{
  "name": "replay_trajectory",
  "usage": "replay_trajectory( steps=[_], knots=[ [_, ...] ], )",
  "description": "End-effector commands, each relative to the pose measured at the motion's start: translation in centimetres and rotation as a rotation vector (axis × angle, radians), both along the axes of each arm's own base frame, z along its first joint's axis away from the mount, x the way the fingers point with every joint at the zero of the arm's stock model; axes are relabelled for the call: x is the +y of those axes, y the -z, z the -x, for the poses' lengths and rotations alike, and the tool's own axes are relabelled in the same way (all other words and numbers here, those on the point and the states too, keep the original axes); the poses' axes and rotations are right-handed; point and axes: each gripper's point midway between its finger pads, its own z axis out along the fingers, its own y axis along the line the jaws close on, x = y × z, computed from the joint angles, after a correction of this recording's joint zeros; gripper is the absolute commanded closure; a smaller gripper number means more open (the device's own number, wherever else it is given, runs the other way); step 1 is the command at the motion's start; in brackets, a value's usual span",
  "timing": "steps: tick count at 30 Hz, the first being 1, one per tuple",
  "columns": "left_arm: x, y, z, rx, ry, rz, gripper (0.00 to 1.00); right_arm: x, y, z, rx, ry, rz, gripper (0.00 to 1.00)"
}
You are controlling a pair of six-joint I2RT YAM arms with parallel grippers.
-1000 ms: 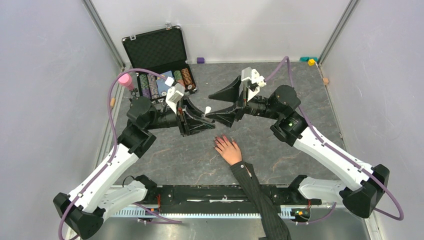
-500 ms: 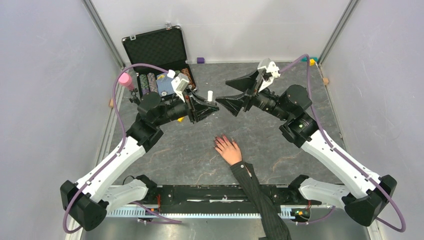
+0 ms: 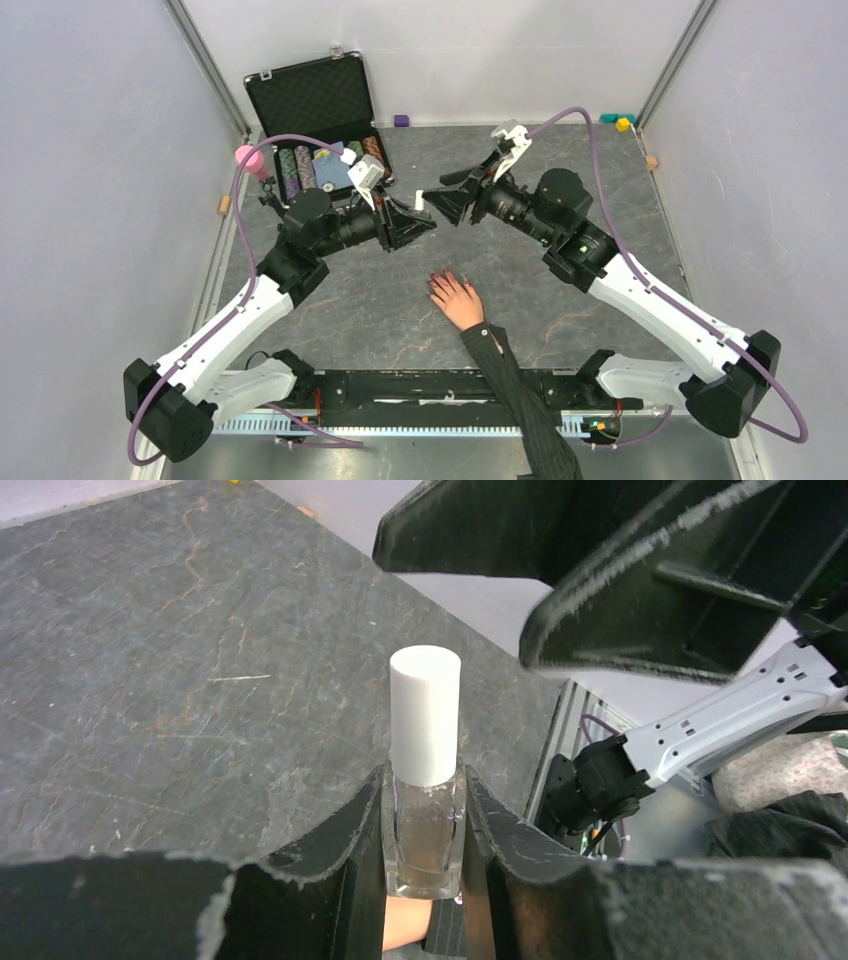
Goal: Paint the nails
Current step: Unscrew the nail polish bottle.
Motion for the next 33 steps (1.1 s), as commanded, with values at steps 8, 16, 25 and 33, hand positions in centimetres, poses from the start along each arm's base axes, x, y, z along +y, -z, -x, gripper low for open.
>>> replay_trajectory(
  steps=[8, 16, 25, 33],
  knots=[
    [0.7, -1.2, -0.2, -0.086, -0.035, -0.027, 0.98, 2.8, -1.1, -0.2, 0.015, 0.051, 0.039, 0.45],
    [0.7, -1.2, -0.1, -0.086, -0.032, -0.027, 0.98, 3.4, -0.7, 0.0, 0.027, 0.049, 0.054, 0.49],
    [0.6, -1.0, -0.3, -0.081, -0.034, -0.035, 0.98, 4.2, -1.0, 0.2, 0.022, 0.031, 0.053, 0.53],
    [0.6, -0.8, -0.3, -0.082, -0.037, -0.044, 0.98, 4.3, -0.4, 0.0, 0.036, 0.039, 0.072, 0.65]
  ],
)
